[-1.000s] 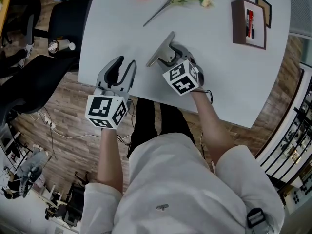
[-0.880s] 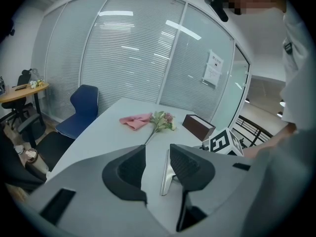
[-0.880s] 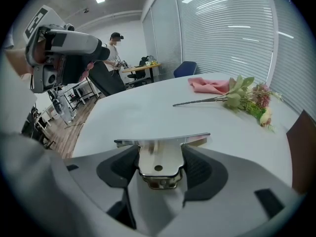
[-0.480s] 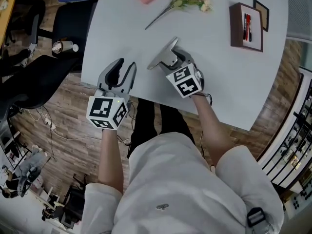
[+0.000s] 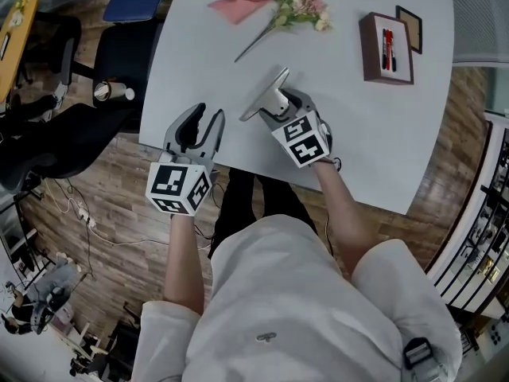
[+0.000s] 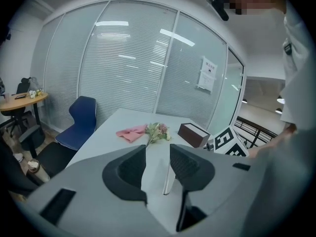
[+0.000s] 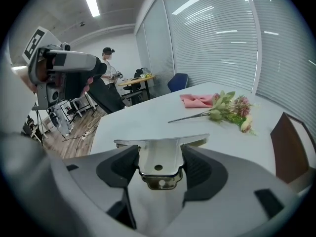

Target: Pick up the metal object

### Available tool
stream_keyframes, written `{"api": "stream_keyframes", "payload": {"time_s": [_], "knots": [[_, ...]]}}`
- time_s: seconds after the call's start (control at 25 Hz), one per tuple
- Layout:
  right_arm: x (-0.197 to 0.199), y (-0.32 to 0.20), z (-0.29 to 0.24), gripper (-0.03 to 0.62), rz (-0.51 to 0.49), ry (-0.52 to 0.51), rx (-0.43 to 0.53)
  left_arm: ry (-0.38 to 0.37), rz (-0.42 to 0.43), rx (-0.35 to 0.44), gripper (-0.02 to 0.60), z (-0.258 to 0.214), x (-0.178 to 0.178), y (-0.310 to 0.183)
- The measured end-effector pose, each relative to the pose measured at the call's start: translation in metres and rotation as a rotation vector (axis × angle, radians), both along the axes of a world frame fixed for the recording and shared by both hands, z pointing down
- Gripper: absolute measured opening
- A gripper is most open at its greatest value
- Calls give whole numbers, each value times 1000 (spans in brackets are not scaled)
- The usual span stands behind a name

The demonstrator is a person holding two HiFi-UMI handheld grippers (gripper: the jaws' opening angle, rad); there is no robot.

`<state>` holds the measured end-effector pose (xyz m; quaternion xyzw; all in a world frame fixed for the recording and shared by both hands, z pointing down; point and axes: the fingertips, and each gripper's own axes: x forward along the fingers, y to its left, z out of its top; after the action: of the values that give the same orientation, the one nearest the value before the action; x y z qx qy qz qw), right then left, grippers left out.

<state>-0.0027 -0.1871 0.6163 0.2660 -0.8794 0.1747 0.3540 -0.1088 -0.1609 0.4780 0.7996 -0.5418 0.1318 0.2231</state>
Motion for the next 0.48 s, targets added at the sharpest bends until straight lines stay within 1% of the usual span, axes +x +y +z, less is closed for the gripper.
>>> {"api": "stream_keyframes", "payload": {"time_s": [0.48], "knots": [[13, -2, -50, 285, 64, -32, 75, 17, 34, 64, 155, -29, 8, 3]]}}
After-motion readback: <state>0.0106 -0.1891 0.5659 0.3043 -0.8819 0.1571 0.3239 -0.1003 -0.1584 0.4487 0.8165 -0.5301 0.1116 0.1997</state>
